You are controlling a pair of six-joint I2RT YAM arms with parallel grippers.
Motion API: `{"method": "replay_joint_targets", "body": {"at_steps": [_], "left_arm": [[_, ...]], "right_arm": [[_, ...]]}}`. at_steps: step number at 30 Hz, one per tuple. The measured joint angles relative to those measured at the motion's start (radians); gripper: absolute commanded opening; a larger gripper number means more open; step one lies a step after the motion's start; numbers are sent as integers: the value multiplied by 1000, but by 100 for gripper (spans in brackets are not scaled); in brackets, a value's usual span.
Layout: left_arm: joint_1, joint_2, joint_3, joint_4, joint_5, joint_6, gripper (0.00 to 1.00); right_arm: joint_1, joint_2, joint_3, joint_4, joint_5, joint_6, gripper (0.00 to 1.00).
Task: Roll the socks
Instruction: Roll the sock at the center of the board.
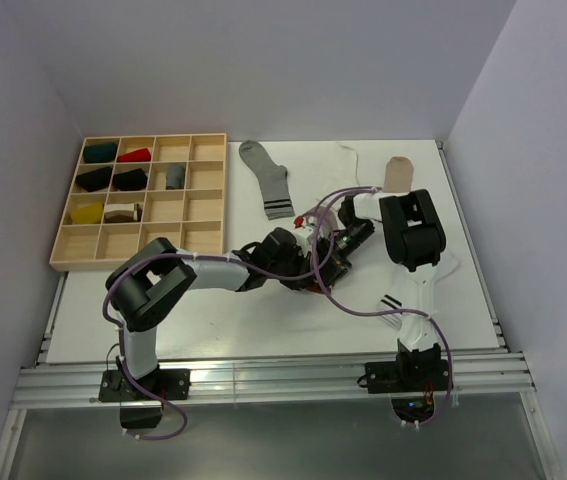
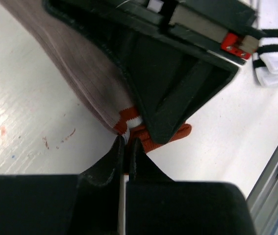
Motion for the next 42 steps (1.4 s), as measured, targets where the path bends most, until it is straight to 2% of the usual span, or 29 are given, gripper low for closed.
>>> {"method": "replay_joint_targets", "body": {"at_steps": [3, 7, 16, 21, 28, 34, 42], "left_arm": [[-1, 1, 27, -61, -23, -43, 0], [-1, -2, 49, -135, -42, -107, 0], [-2, -53, 106, -433, -84, -183, 0], [-7, -42, 202, -634, -94, -188, 0], [-9, 43, 338, -806, -41, -176, 0], [10, 118, 423, -903, 35, -160, 0], [38, 191, 518, -997, 111, -149, 0]], "right_arm": [[0, -60, -32, 58, 31, 35, 34], [-3, -193, -82, 168, 119, 61, 42], [-54, -441, -174, 365, 216, 81, 43], [-97, -625, -312, 480, 263, 63, 43], [-86, -974, -539, 607, 258, -36, 43], [67, -1197, -708, 695, 315, -112, 44], [353, -1199, -816, 799, 479, -158, 47]]}}
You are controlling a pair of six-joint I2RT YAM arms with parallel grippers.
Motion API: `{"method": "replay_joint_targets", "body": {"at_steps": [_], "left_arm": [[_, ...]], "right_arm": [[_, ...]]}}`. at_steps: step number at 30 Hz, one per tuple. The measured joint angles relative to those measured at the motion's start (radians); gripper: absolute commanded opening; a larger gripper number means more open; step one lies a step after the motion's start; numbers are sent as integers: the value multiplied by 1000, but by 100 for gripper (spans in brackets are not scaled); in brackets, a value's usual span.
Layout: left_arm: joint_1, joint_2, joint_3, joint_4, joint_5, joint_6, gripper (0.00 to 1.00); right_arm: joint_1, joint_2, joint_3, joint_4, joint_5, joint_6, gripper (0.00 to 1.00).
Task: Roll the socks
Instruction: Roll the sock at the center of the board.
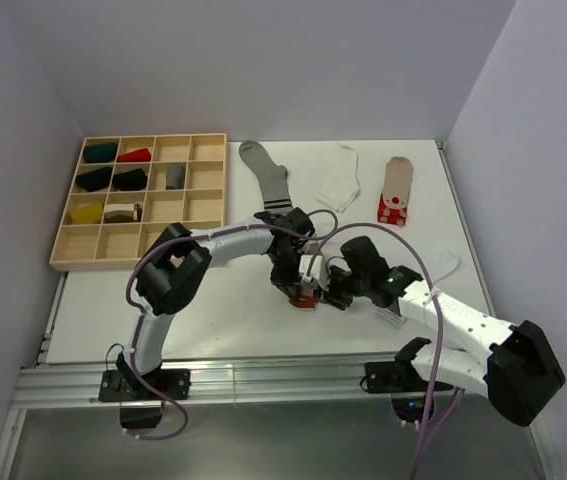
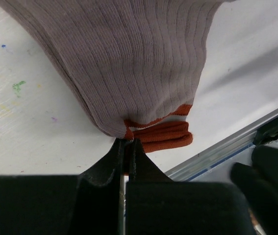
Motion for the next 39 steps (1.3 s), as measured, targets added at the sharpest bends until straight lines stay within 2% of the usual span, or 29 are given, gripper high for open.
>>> {"method": "replay_joint_targets", "body": {"at_steps": [7, 16, 31, 34, 35, 38, 39], "left_arm": [[7, 34, 40, -39, 35, 11, 0], [14, 73, 82, -69, 83, 11, 0], [20, 91, 110, -97, 100, 20, 0], [22, 91, 110, -96, 104, 27, 0], [24, 91, 110, -95, 105, 31, 0], [33, 91, 109, -93, 105, 34, 1], [37, 91, 108, -91, 107, 33, 3]], "right_arm": [[181, 73, -29, 79, 127, -25, 49], [302, 156, -54, 186, 231, -31, 49], [359, 267, -63, 291, 372, -31, 47], [360, 288, -49, 294, 386, -31, 38], [362, 296, -43, 294, 392, -28, 31], [365, 319, -29, 291, 404, -20, 19], [365, 322, -26, 289, 406, -18, 18]]}}
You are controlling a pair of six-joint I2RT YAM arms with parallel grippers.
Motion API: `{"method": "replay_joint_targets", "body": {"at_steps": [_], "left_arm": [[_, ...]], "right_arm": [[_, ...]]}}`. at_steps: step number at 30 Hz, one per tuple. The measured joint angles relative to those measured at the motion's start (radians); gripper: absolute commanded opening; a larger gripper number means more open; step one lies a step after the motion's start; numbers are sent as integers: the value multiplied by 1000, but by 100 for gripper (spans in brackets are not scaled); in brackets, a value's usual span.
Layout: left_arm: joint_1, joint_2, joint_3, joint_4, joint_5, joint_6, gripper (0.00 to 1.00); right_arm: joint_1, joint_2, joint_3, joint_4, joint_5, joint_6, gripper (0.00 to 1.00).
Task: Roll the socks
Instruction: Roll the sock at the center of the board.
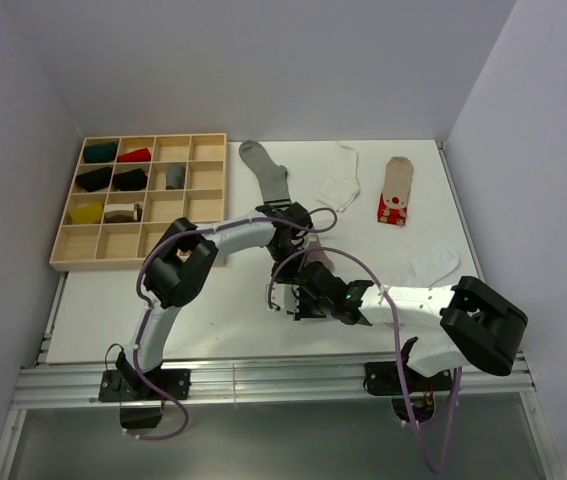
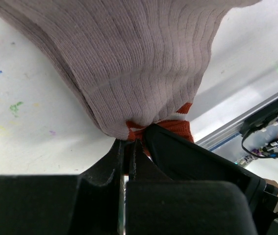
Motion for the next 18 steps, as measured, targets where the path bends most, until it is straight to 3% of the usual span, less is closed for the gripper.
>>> {"method": "replay_joint_targets", "body": {"at_steps": [9, 18], "left_arm": [[41, -50, -126, 131, 74, -80, 31], [76, -145, -235, 304, 57, -201, 38]], "right_arm": [[-61, -23, 0, -41, -87, 22, 14], [-272, -32, 58, -219, -292, 17, 13]]}}
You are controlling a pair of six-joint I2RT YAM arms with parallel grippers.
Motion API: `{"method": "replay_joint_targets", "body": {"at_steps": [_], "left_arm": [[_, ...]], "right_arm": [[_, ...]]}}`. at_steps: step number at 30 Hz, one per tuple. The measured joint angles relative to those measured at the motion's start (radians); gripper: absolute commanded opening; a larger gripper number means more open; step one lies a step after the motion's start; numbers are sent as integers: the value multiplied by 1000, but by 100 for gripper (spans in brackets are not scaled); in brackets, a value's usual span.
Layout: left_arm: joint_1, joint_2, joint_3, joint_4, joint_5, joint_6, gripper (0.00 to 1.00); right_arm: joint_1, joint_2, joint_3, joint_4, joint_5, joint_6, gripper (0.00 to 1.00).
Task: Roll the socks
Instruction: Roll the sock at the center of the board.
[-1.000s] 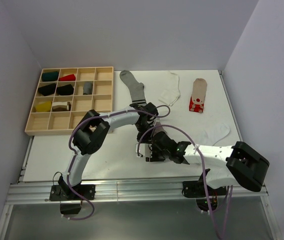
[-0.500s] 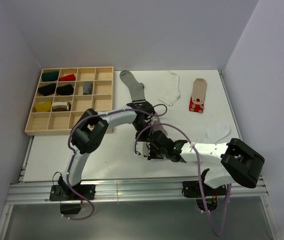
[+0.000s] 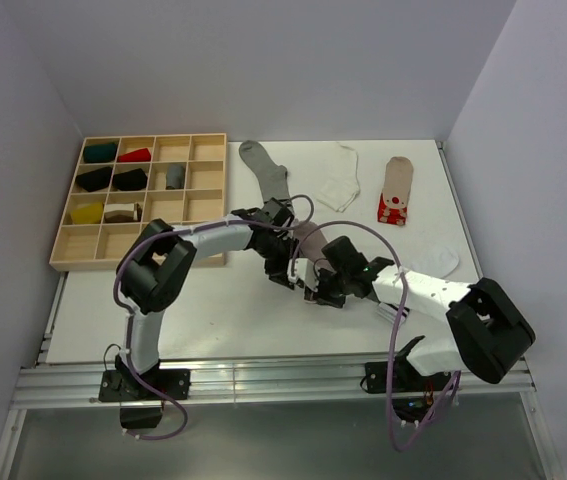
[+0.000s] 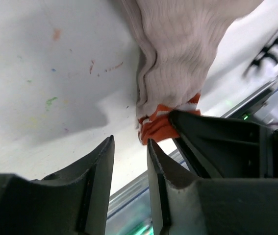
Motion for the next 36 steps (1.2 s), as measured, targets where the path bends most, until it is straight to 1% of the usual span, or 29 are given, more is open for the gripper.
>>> {"method": "replay_joint_targets", "body": {"at_steps": [3, 5, 6, 10, 13, 21, 27, 30, 31, 33, 34, 36], "left_arm": [[9, -37, -30, 60, -28, -31, 40], [11, -64, -49, 104, -47, -47, 42], [11, -74, -55, 125, -53, -52, 42], [11, -80, -52, 200, -63, -68, 46], [11, -53, -21, 221, -88, -74, 51], [14, 94, 89, 260, -165, -93, 55], [14, 145, 177, 252, -220, -108, 53], [14, 163, 210, 223, -252, -109, 47], [14, 169, 222, 212, -261, -108, 43], [14, 183, 242, 195, -274, -108, 41], [14, 190, 252, 186, -277, -108, 38], [14, 199, 271, 170, -287, -105, 34]], "right_arm": [[-61, 0, 25, -60, -74, -8, 13], [-99, 0, 40, -94, -126, -23, 13], [-115, 0, 45, -108, -146, -27, 13], [-176, 2, 62, -146, -204, -43, 13], [-191, 2, 62, -159, -221, -50, 13], [-192, 3, 62, -170, -238, -53, 13], [-192, 3, 62, -175, -241, -56, 12], [-192, 3, 62, -176, -241, -56, 12], [-192, 5, 62, -176, -241, -56, 12], [-192, 10, 62, -176, -242, -56, 11], [-192, 14, 62, -176, -242, -57, 11], [-192, 21, 62, -176, -243, -57, 11]]}}
